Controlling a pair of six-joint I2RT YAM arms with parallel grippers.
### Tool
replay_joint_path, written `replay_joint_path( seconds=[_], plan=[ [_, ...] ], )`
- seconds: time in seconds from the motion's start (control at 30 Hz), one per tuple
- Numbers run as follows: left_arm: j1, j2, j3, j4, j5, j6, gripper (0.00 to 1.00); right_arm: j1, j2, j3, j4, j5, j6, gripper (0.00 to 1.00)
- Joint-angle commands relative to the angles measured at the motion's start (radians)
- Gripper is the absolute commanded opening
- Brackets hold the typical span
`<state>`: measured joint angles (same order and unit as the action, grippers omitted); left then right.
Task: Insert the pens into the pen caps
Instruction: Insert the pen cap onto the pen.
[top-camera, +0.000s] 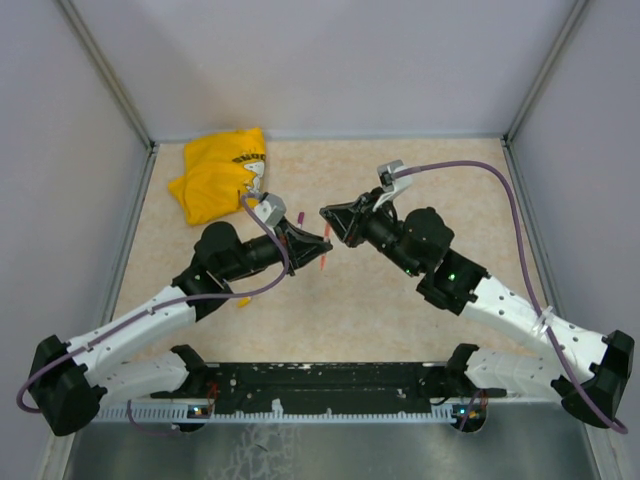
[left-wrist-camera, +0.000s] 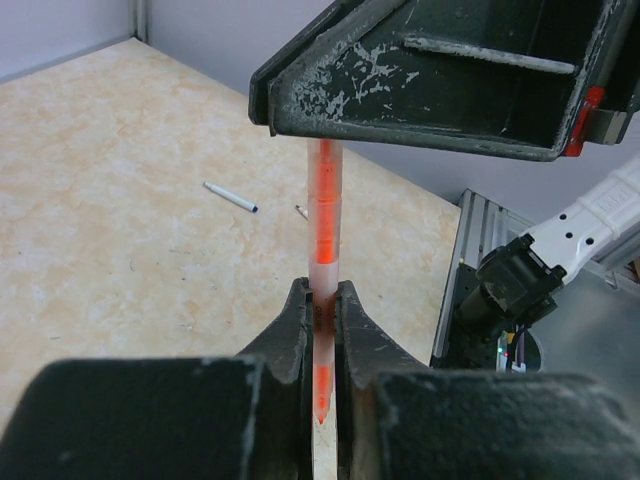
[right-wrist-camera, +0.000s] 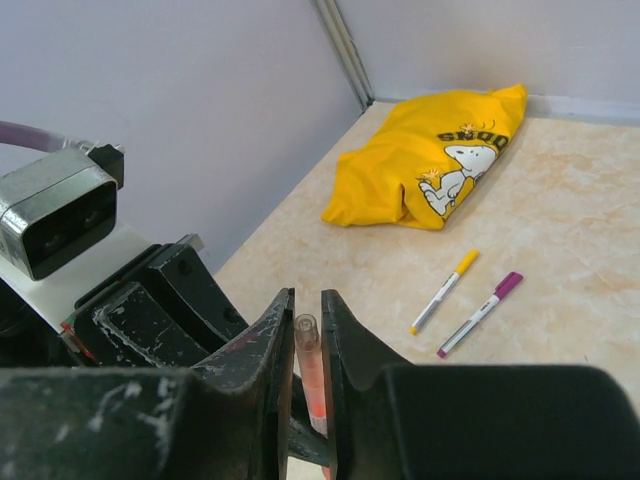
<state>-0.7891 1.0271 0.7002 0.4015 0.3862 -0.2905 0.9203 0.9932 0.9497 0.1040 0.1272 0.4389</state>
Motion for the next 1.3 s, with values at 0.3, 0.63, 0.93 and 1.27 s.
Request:
replay_joint_path(
  seconds=[0.3,0.63,0.93,1.27],
  plan=[
    [0.003,0.0,0.096,0.022,-0.03,0.017,0.0,0.006,-0.007,-0.023,0.007,-0.033,-0.012,0.0],
    [0.003,-0.011,0.191,0.04,-0.087,0.031,0.0,0.009,0.016,-0.082,-0.066,-0.078,-0.077,0.0],
    [0.003,-0.01,0.278,0.062,-0.118,0.057,0.0,0.078,0.028,-0.209,-0.056,-0.068,-0.057,0.0],
    [0.002,0.01,0.316,0.079,-0.119,0.061,0.0,0.161,0.043,-0.383,0.054,-0.08,0.073,0.0]
  ],
)
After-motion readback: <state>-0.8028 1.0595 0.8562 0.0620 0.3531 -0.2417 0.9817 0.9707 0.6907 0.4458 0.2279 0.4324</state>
